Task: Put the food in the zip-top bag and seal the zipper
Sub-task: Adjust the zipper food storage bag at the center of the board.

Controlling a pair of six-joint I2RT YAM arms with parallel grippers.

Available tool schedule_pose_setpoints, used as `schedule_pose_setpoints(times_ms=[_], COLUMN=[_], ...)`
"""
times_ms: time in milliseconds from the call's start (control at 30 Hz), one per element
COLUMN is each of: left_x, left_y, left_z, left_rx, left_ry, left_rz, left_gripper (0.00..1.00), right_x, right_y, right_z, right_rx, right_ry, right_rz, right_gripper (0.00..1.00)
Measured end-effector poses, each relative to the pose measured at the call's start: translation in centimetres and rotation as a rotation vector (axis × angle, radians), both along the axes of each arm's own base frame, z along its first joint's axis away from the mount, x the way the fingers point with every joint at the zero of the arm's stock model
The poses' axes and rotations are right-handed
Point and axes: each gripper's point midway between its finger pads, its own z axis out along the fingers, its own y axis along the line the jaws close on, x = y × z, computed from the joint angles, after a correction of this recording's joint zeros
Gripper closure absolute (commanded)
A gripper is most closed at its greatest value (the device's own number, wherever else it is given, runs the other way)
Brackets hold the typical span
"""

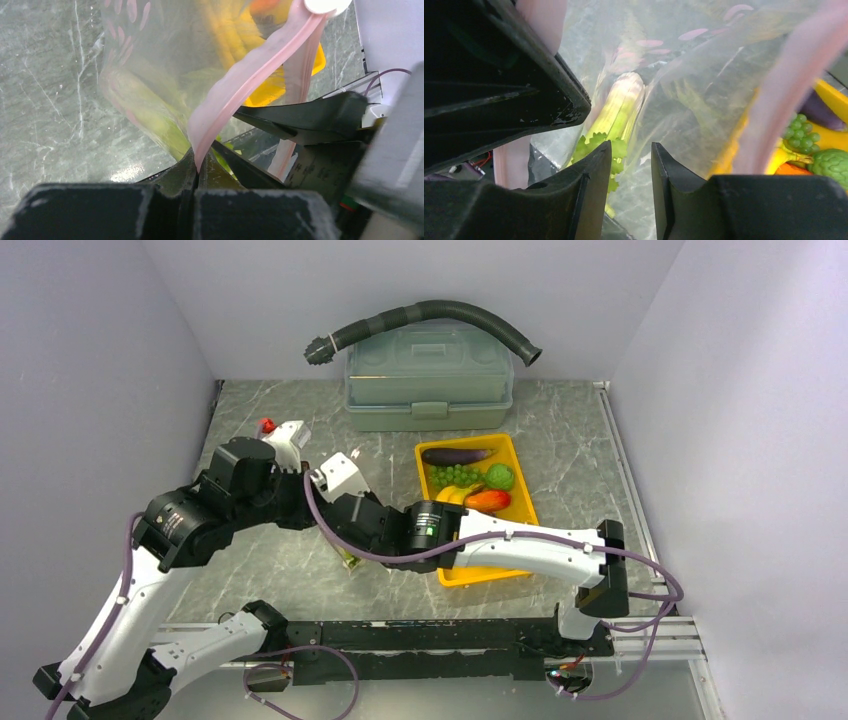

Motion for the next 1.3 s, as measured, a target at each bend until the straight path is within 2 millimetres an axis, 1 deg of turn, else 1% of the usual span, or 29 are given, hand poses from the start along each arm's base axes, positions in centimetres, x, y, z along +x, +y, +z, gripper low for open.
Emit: schedule_pose_setpoints(times_ms=[133,300,433,633,733,900,1133,1300], left_x=[0.0,0.0,0.0,0.1,0.1,0.1,0.1,0.1], left_y=[0.0,0.0,0.0,-0.1,-0.1,-0.1,-0.1,-0.1], left_z=[0.0,0.0,-0.1,-0.2,-0.2,-0.2,-0.1,-0.2], left_rx=[0.000,0.001,0.001,0.004,0.005,0.004,0.004,0.004], left_ry=[-0.001,0.000,0.001,0.004,0.005,0.005,0.004,0.005], left_rz=[0.000,0.000,0.000,0.000,0.000,0.000,0.000,0.000], left_gripper=[1.00,1.00,1.00,1.00,1.00,1.00,1.00,1.00], right_x=[0.2,0.3,0.1,-1.1,-2.0,-2.5,-2.8,-3.2], right_y=[-0.4,-0.7,-0.9,-0.5,-0.3,-0.3,0.4,1.7], right_z=[1.6,4.1,5.2,5.3,5.7,6.2,5.4,3.5], right_rx=[0.023,0.072,0.091,0.098,0.118,0.140,0.131,0.101], right_ry=[-0.021,-0.048,-0.057,-0.041,-0.019,-0.003,0.017,0.048], right_rz=[-0.013,-0.025,-0.023,0.017,0.053,0.078,0.098,0.119], right_gripper=[0.61,0.61,0.63,0.73,0.78,0.87,0.90,0.94])
